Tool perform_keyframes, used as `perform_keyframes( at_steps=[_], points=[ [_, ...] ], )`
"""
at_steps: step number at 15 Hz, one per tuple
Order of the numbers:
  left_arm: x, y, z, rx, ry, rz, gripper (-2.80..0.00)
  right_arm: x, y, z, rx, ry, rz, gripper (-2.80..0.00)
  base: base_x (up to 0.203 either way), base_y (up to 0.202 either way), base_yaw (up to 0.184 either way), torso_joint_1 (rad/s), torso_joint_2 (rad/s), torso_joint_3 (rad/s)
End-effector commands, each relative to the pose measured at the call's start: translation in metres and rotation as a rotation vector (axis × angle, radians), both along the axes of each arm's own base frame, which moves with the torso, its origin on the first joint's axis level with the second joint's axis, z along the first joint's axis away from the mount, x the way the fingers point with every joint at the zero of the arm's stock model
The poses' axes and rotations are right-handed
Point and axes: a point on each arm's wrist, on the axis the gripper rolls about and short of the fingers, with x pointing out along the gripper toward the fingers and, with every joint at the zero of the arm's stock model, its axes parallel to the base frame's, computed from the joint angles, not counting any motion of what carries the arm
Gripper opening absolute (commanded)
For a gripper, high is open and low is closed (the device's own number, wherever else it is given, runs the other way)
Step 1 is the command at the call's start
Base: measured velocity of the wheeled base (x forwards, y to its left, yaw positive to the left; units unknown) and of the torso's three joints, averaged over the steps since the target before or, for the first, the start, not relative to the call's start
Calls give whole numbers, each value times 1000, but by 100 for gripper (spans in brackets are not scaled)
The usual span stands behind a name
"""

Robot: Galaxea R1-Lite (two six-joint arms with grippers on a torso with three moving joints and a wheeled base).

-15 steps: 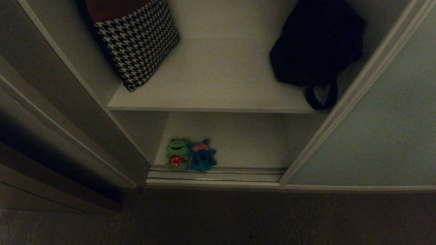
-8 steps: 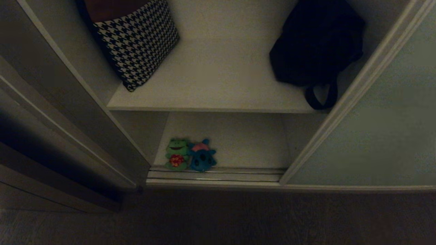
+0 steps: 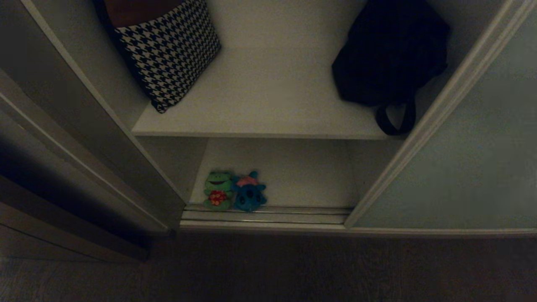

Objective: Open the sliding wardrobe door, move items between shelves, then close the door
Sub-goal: Close the door

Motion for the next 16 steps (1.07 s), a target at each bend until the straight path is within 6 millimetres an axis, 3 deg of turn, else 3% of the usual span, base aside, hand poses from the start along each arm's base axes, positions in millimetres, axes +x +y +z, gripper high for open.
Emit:
perform_keyframes(
  at_steps=[1, 16],
  points=[
    [0, 0, 0, 0, 3, 0, -280, 15, 2, -4, -4, 30, 10, -280, 0, 0, 0, 0, 0, 0],
    [0, 0, 0, 0, 0, 0, -280, 80, 10, -8, -88, 46, -75, -280, 0, 0, 0, 0, 0, 0]
  ],
)
